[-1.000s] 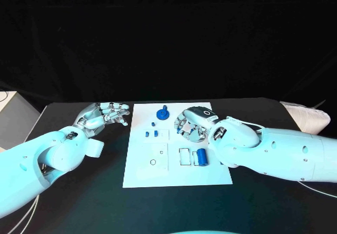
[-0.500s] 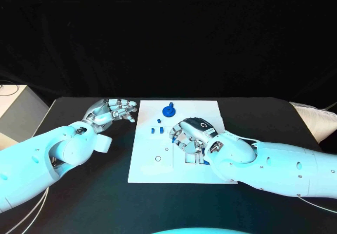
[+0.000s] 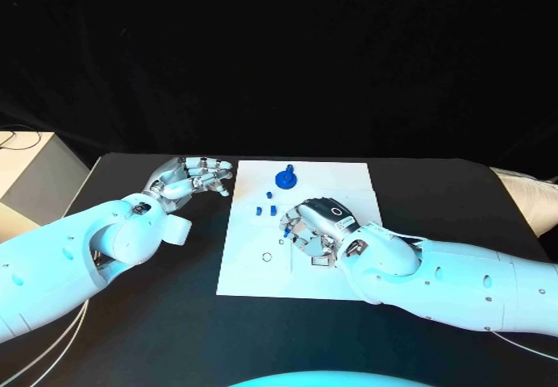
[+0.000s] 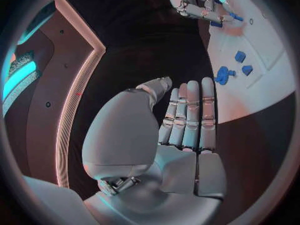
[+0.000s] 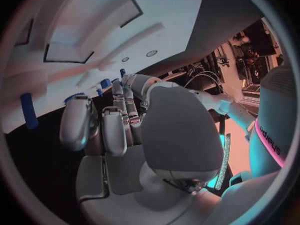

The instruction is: Assemble the parts on the task board

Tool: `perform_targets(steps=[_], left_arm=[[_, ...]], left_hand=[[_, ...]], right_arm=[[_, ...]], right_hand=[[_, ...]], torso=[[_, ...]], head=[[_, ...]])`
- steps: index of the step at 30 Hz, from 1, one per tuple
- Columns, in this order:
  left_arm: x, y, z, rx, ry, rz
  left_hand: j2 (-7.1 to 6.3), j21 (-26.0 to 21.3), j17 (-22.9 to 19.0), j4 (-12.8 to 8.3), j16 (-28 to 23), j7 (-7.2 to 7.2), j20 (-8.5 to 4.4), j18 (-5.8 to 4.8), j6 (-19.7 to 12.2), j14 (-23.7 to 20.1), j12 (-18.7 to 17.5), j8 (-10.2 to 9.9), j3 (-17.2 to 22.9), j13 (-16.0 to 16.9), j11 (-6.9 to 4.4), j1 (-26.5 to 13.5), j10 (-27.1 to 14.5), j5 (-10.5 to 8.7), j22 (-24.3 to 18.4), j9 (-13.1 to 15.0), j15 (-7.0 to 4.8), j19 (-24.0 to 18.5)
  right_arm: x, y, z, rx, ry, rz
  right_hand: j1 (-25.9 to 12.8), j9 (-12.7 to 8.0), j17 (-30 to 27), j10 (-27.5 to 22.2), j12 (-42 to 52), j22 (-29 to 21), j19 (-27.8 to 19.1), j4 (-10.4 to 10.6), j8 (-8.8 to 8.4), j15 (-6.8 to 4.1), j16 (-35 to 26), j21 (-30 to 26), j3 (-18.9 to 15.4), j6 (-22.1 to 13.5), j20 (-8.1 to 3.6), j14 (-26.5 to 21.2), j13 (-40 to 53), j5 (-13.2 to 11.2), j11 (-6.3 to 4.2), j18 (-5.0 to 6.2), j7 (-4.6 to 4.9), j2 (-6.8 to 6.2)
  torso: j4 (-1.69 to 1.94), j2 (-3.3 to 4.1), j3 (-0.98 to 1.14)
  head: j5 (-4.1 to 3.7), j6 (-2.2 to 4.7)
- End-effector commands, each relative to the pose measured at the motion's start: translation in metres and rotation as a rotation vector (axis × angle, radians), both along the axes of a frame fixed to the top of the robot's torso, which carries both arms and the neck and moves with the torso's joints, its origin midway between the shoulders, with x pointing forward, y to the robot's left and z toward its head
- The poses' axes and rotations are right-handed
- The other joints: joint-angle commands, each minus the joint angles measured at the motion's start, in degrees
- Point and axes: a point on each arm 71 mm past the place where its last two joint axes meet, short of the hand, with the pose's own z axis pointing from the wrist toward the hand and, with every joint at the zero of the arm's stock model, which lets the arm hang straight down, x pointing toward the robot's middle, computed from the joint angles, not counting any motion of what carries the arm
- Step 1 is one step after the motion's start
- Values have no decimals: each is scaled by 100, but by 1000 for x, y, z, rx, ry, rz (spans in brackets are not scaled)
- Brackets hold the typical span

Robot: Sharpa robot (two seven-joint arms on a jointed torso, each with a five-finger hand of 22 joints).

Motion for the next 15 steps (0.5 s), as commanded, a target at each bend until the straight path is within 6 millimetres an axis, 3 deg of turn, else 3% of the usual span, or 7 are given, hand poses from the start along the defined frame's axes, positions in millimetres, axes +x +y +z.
perform_targets(steps=[1,15], left_arm=[[0,-1,1,-12,-8,-1],[-1,-2,2,-12,-10,0]], left_hand=[[8,-29,-5,-30,-28,5,-2,66,-25,26,-37,-11,6,-9,2,48,-49,29,3,-5,-7,52],[9,-29,-8,-28,-36,10,-2,65,-29,29,-38,-14,3,-12,6,49,-54,29,5,-8,-4,52]], right_arm=[[-1,3,-1,-11,-21,17],[-2,10,-5,-28,-10,31]], right_hand=[[-39,8,-9,14,-20,299,46,-20,-16,-7,-6,-15,26,-10,-51,240,2,13,17,-83,44,-21],[-81,12,-17,4,-27,295,41,-32,-22,3,-7,-31,27,-17,-45,239,-9,-3,28,-81,54,-40]], torso=[[-1,-2,2],[-12,1,2]], head=[[36,-25],[86,-77]])
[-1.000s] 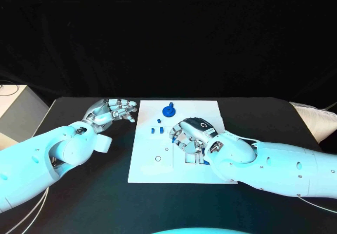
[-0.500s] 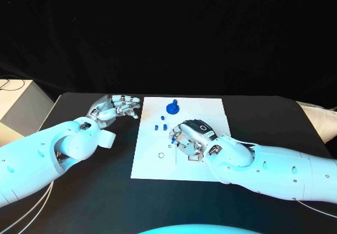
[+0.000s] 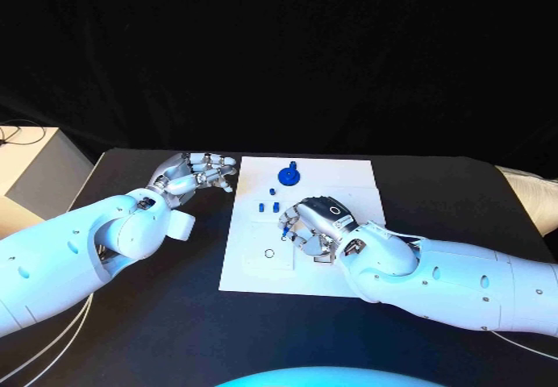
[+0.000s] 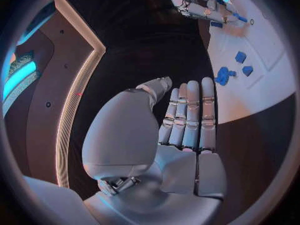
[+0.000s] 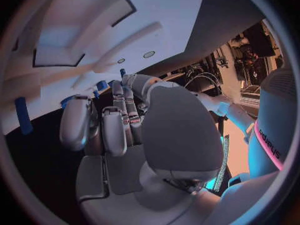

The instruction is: Assemble the parts on the task board

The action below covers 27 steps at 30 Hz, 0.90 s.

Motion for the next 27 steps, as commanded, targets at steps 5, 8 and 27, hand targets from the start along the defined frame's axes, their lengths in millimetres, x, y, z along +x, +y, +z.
perform_targets(steps=[5,8,27], left_arm=[[0,-1,2,-11,-10,-1],[-1,-1,2,-11,-9,-1],[-1,0,2,-9,-8,-1]], left_hand=[[9,-29,-9,-28,-36,10,-2,65,-29,29,-38,-14,2,-5,-15,49,-34,29,5,-8,-4,52],[9,-29,-9,-28,-36,10,-2,65,-29,29,-38,-14,2,-5,-15,49,-34,29,5,-8,-4,52],[11,-30,-12,-24,-46,13,0,63,-31,34,-38,-15,-2,-9,-12,48,-37,30,8,-11,0,51]], right_arm=[[-1,3,-3,-25,-1,16],[-1,3,-3,-30,2,17],[0,5,-8,-59,14,20]], right_hand=[[-52,7,-2,-1,-27,296,42,-15,-21,3,-7,-31,11,2,-45,239,2,-3,22,-81,35,-11],[-59,8,-7,-4,-28,294,40,-20,-23,4,-9,-36,12,0,-44,238,-1,-8,23,-81,36,-16],[-106,14,-15,-3,-27,300,39,-26,-23,10,-10,-32,11,2,-37,237,-10,-61,26,-82,37,-17]], torso=[[3,-3,0],[1,-4,0],[3,-3,1]], head=[[13,-33],[19,-51],[36,-103]])
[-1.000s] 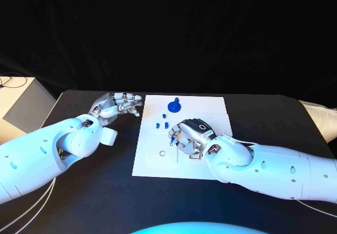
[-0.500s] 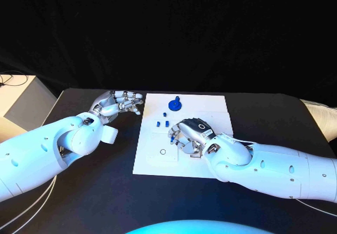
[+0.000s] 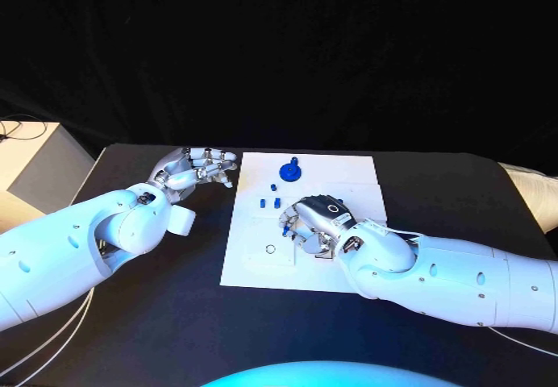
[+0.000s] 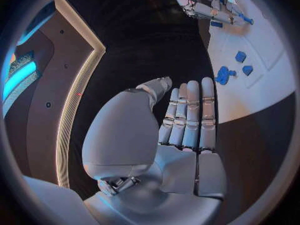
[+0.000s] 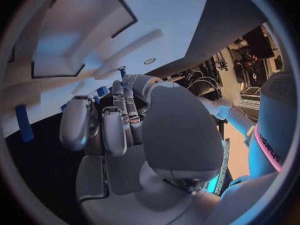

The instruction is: Assemble the parts on the task board

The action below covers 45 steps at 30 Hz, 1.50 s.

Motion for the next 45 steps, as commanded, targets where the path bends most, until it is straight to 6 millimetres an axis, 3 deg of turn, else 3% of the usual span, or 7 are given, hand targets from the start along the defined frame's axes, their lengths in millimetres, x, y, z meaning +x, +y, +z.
perform_targets(steps=[1,19,29,37,40,45], left_arm=[[0,-1,2,-11,-8,-4],[0,-1,1,-10,-6,-5],[0,-1,1,-9,-7,-4],[0,0,1,-8,-5,-4],[0,0,1,-8,-4,-4],[0,0,1,-7,-3,-5]], left_hand=[[11,-30,-5,-24,-20,13,0,63,-31,34,-38,-15,-2,-10,-11,48,-38,30,8,-5,0,51],[14,-31,-7,-23,-26,13,1,63,-31,36,-37,-15,-4,-12,-11,51,-39,30,10,-6,1,51],[14,-31,-7,-23,-26,13,1,63,-31,36,-37,-15,-4,-12,-11,51,-39,30,10,-6,1,51],[14,-31,-7,-23,-26,13,1,63,-31,36,-37,-15,-4,-12,-11,51,-39,30,10,-6,1,51],[14,-31,-7,-23,-26,13,1,63,-31,36,-37,-15,-4,-12,-11,51,-39,30,10,-6,1,51],[14,-31,-7,-23,-26,13,1,63,-31,36,-37,-15,-4,-12,-11,51,-39,30,10,-6,1,51]], right_arm=[[-1,2,-2,-26,0,14],[1,3,-8,-65,12,14],[-2,6,-11,-91,32,42],[-2,5,-11,-87,30,39],[-2,4,-11,-80,25,35],[-2,3,-10,-69,18,27]], right_hand=[[-59,6,-4,-6,-27,296,39,-27,-17,10,-10,-32,11,4,-38,237,-8,-25,22,-82,39,-20],[-72,9,-11,-11,-29,294,36,-43,-19,10,-11,-41,15,2,-35,236,-14,-48,22,-80,36,-26],[-260,-9,-63,-218,-56,247,-4,-68,-100,56,-26,-160,-35,-109,0,221,-86,-84,77,-63,75,-133],[-481,-201,-218,-739,-35,7,-126,-169,-402,118,-87,-653,-608,-513,73,179,-115,-42,143,19,109,-148],[-401,-299,-357,-982,-16,-198,-212,-163,-502,132,-160,-1047,-906,-617,86,141,-120,-33,166,80,122,-98],[-171,-467,-548,-1248,46,-391,-253,-42,-580,150,-263,-1390,-1474,-781,108,92,-115,-25,197,124,67,21]], torso=[[2,1,-1],[-1,-2,-3],[-7,-7,0],[-7,-6,3],[-5,-3,5],[-1,-4,5]], head=[[3,-15],[13,-63],[22,-80],[19,-71],[12,-65],[6,-58]])
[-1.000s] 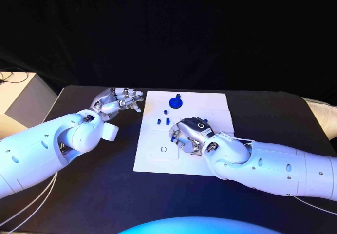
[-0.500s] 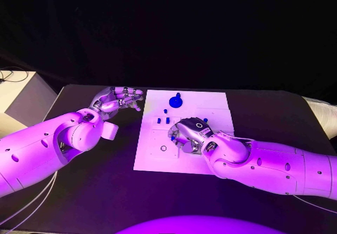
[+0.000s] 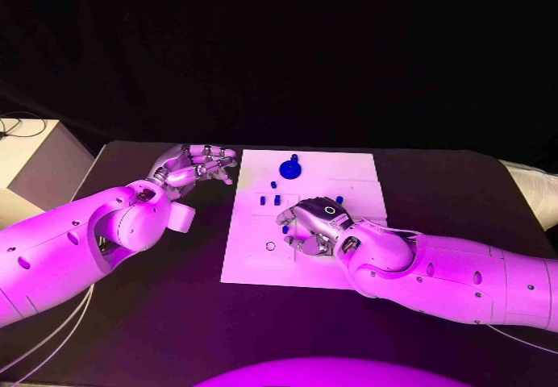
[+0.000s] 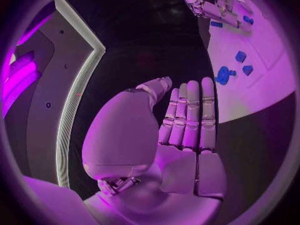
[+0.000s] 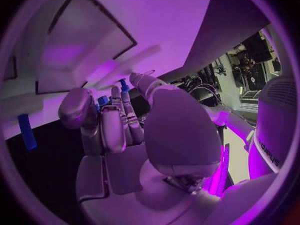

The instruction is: Assemble the parts on the task board

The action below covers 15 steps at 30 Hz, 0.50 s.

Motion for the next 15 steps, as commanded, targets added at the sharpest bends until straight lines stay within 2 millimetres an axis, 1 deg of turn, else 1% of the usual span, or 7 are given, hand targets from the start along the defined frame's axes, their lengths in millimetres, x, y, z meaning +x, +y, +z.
perform_targets(steps=[1,3,4,8,9,15], left_arm=[[0,-1,1,-9,-4,-7],[0,-1,1,-9,-3,-7],[0,-1,1,-9,-3,-7],[0,-1,1,-8,-2,-7],[0,-1,1,-8,-2,-7],[0,-2,1,-8,-1,-8]], left_hand=[[14,-31,-8,-24,-27,13,1,63,-31,36,-37,-15,-4,-8,-11,51,-39,31,6,-7,1,51],[14,-31,-8,-24,-27,13,1,63,-31,36,-37,-15,-4,-8,-11,51,-39,31,6,-7,1,51],[14,-31,-8,-24,-27,13,1,63,-31,36,-37,-15,-4,-8,-11,51,-39,31,6,-7,1,51],[14,-31,-8,-24,-27,13,1,63,-31,36,-37,-15,-4,-8,-11,51,-39,31,6,-7,1,51],[14,-31,-8,-24,-27,13,1,63,-31,36,-37,-15,-4,-8,-11,51,-39,31,6,-7,1,51],[19,-32,-13,-26,-41,14,1,63,-29,42,-33,-15,-6,-13,-10,63,-38,31,11,-10,1,49]], right_arm=[[-1,0,-1,-4,-7,4],[-1,0,0,-1,-9,0],[-1,-1,0,1,-9,-2],[-1,-1,0,6,-12,-10],[-1,-1,0,7,-12,-12],[-2,-7,2,20,-9,-27]], right_hand=[[164,-79,-82,-123,38,-82,-35,85,-15,55,-50,-143,-279,-67,-3,90,-1,18,21,115,-21,37],[326,-165,-121,-258,62,-140,-30,200,-20,74,-65,-239,-567,-140,10,84,-1,26,42,125,-20,82],[382,-193,-134,-295,75,-157,-28,253,-16,77,-69,-266,-644,-155,14,82,0,31,49,126,-33,110],[592,-308,-181,-442,103,-206,-18,456,-20,95,-83,-347,-904,-263,27,73,-2,47,76,133,-60,136],[629,-326,-180,-459,110,-217,-18,493,-19,98,-80,-368,-936,-277,29,74,-1,53,78,135,-66,140],[683,-353,-197,-477,126,-232,-17,558,-13,100,-86,-394,-980,-286,32,70,1,61,80,138,-65,144]], torso=[[5,3,-1],[8,4,-1],[9,5,-1],[3,2,-1],[2,2,-3],[-2,-2,-4]], head=[[-5,6],[-9,8],[-13,10],[-17,18],[-16,19],[-36,48]])
